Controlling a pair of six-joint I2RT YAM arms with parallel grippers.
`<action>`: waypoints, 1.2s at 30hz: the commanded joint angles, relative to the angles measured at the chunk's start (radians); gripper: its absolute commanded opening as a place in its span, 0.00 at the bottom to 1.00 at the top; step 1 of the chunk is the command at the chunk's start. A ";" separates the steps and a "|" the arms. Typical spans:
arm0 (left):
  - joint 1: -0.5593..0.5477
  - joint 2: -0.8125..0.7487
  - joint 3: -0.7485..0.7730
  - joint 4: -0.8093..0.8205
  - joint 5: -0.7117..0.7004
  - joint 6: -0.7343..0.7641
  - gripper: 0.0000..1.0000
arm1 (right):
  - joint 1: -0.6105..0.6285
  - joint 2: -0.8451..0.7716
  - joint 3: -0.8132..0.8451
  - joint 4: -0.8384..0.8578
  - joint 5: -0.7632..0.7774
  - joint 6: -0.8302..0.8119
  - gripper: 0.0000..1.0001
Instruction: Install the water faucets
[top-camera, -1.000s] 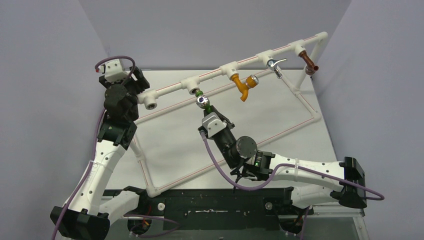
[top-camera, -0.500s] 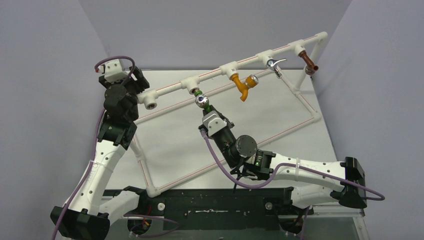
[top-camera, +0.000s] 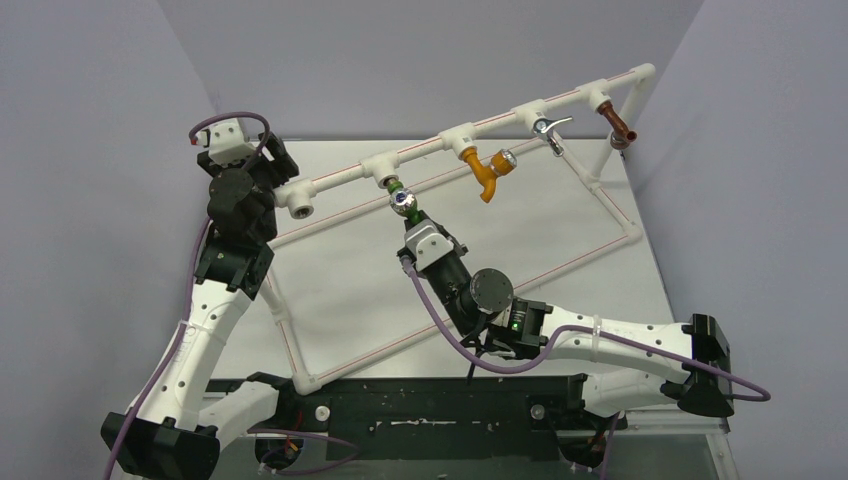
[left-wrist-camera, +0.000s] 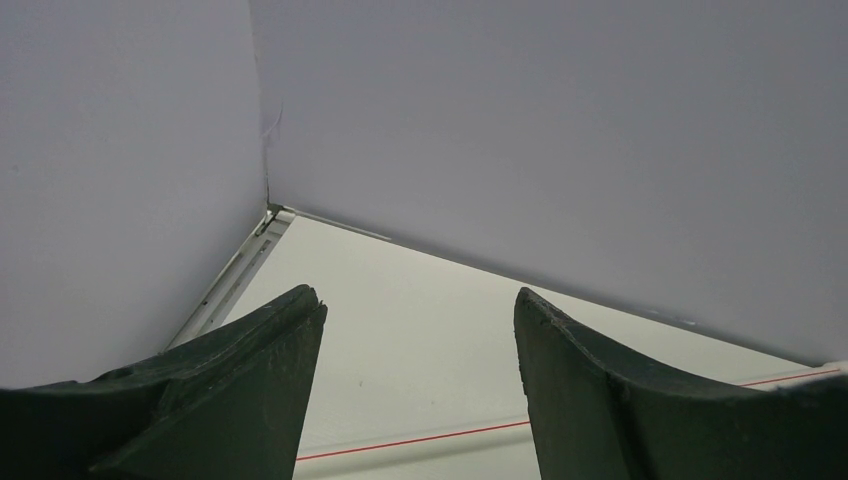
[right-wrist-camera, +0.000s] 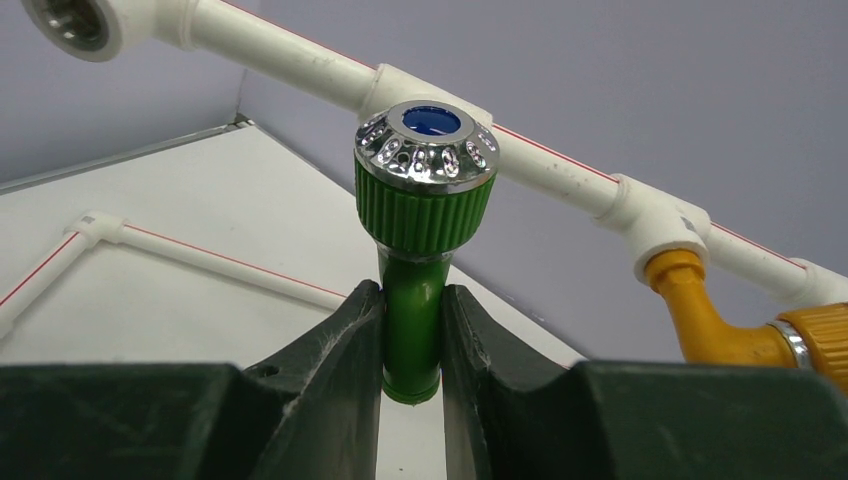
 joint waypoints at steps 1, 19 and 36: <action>-0.011 0.011 -0.081 -0.276 0.048 0.015 0.67 | -0.001 -0.013 0.047 -0.007 -0.088 0.043 0.00; -0.011 0.013 -0.081 -0.276 0.050 0.015 0.67 | -0.004 -0.047 0.040 0.019 -0.034 0.023 0.00; -0.011 0.014 -0.081 -0.277 0.053 0.015 0.67 | -0.019 -0.042 0.049 0.038 -0.022 0.014 0.00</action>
